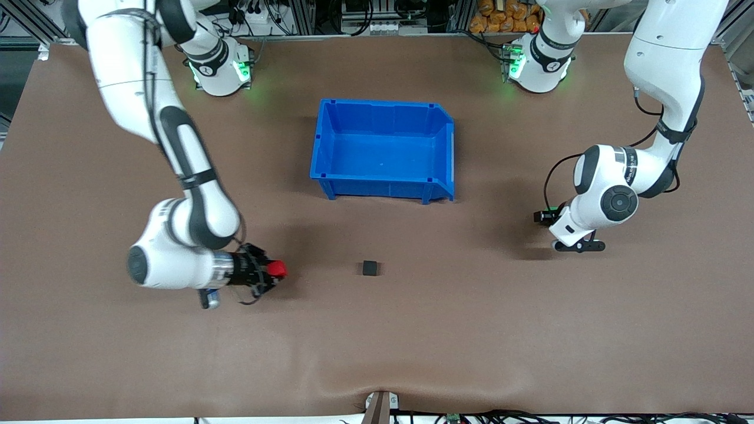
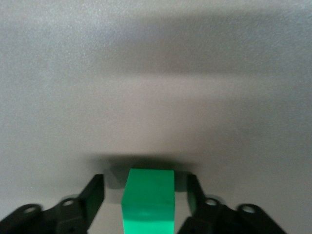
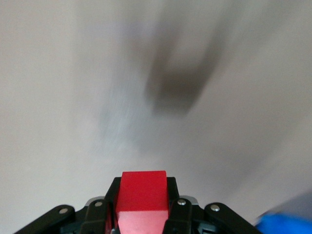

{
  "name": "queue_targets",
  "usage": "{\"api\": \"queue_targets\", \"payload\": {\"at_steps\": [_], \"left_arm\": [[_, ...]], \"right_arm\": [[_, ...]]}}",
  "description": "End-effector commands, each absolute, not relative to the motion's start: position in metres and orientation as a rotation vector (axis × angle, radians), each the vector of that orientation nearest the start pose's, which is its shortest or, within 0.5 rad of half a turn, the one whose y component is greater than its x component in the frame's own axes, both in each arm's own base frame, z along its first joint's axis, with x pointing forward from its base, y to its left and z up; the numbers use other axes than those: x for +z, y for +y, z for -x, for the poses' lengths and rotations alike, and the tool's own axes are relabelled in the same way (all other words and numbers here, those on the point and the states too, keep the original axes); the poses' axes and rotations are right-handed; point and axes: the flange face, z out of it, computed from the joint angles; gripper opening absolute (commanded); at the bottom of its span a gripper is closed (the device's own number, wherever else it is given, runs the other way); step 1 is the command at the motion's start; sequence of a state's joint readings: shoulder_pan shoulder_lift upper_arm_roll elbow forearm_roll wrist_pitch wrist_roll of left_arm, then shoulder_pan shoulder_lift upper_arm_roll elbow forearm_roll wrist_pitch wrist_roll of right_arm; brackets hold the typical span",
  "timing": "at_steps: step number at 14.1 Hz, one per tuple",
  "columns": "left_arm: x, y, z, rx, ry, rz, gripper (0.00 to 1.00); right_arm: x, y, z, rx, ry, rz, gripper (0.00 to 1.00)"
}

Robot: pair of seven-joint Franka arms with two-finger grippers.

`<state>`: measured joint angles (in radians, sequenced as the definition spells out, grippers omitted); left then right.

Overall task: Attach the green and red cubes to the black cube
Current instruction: 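Carry the red cube with the right gripper toward the black cube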

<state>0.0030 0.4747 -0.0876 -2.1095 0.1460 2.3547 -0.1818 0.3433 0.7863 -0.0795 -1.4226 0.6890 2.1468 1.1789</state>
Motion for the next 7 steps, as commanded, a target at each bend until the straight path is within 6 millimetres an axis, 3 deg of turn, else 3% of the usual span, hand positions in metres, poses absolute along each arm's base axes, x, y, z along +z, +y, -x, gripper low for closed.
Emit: {"api": "queue_targets", "payload": {"at_steps": [1, 3, 5, 7], "left_arm": [[0.171, -0.047, -0.548, 0.348, -0.109, 3.012, 0.02], [0.172, -0.057, -0.549, 0.337, -0.294, 2.982, 0.00], [0.176, -0.068, -0.553, 0.306, -0.396, 2.966, 0.00], [0.193, -0.070, -0.570, 0.234, -0.534, 2.955, 0.00]], "right_arm": [[0.210, 0.285, -0.679, 0.519, 1.814, 2.022, 0.00], [0.191, 0.305, -0.673, 0.481, 1.930, 1.924, 0.00], [0.177, 0.337, -0.658, 0.461, 1.941, 1.934, 0.00], [0.176, 0.347, -0.654, 0.448, 1.930, 1.936, 0.00]]}}
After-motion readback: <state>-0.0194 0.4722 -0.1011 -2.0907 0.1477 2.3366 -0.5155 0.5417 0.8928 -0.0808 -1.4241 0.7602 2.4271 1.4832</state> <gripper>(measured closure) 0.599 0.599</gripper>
